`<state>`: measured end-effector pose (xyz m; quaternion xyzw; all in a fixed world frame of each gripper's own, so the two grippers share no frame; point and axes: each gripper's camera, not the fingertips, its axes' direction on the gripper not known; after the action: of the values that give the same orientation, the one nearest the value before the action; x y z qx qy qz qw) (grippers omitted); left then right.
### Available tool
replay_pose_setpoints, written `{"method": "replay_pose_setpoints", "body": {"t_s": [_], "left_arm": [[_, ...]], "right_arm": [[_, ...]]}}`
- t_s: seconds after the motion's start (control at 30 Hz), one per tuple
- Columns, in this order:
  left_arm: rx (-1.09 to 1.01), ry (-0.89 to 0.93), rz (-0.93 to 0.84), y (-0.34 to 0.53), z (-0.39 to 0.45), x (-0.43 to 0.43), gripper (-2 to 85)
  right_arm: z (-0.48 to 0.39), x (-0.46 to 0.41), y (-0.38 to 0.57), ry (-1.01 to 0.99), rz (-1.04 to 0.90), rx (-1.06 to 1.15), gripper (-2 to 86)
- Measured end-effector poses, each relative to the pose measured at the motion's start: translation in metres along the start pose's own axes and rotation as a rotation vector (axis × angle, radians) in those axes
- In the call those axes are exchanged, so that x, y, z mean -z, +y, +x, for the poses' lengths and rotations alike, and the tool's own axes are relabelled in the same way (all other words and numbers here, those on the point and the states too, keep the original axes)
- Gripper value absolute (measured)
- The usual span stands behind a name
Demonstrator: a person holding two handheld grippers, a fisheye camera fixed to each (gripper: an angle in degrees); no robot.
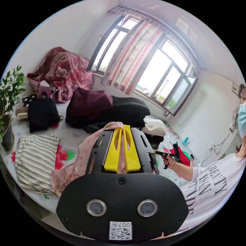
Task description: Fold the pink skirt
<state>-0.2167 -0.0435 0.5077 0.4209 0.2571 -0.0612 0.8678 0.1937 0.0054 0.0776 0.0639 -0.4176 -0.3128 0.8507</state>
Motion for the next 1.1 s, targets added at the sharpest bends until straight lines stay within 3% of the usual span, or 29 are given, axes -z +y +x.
{"method": "replay_pose_setpoints", "body": {"t_s": [0.13, 0.23, 0.33, 0.47, 0.6, 0.73, 0.87, 0.97, 1.1], "left_arm": [[-0.169, 0.119, 0.195, -0.039, 0.048, 0.023, -0.9], [-0.231, 0.073, 0.289, -0.029, 0.064, 0.037, -0.9], [-0.092, -0.117, 0.172, -0.007, 0.039, 0.022, -0.7], [0.246, -0.385, -0.184, 0.042, -0.024, -0.016, 0.7], [0.447, -0.389, -0.288, 0.113, -0.053, -0.024, 3.8], [0.304, -0.188, -0.418, 0.136, -0.014, -0.063, 4.8], [0.063, -0.045, -0.528, 0.138, 0.043, -0.109, 5.1], [-0.093, 0.059, -0.589, 0.141, 0.085, -0.142, 5.5], [-0.193, 0.231, -0.716, 0.157, 0.127, -0.188, 6.5]], "right_arm": [[-0.049, 0.186, 0.015, -0.121, 0.419, 0.300, -0.3], [-0.087, 0.308, 0.072, -0.185, 0.639, 0.551, -0.3], [-0.116, 0.365, 0.128, -0.194, 0.604, 0.739, -0.3], [-0.097, 0.330, 0.160, -0.150, 0.352, 0.615, -0.2], [-0.023, 0.192, 0.200, -0.155, 0.129, 0.141, -0.4], [-0.010, 0.066, 0.237, -0.197, -0.095, -0.061, -0.1], [-0.026, 0.034, 0.235, -0.276, -0.260, 0.035, 0.5], [-0.022, 0.065, 0.230, -0.171, -0.169, 0.072, 1.6], [0.013, 0.098, 0.236, -0.031, -0.025, -0.052, 3.2]]}}
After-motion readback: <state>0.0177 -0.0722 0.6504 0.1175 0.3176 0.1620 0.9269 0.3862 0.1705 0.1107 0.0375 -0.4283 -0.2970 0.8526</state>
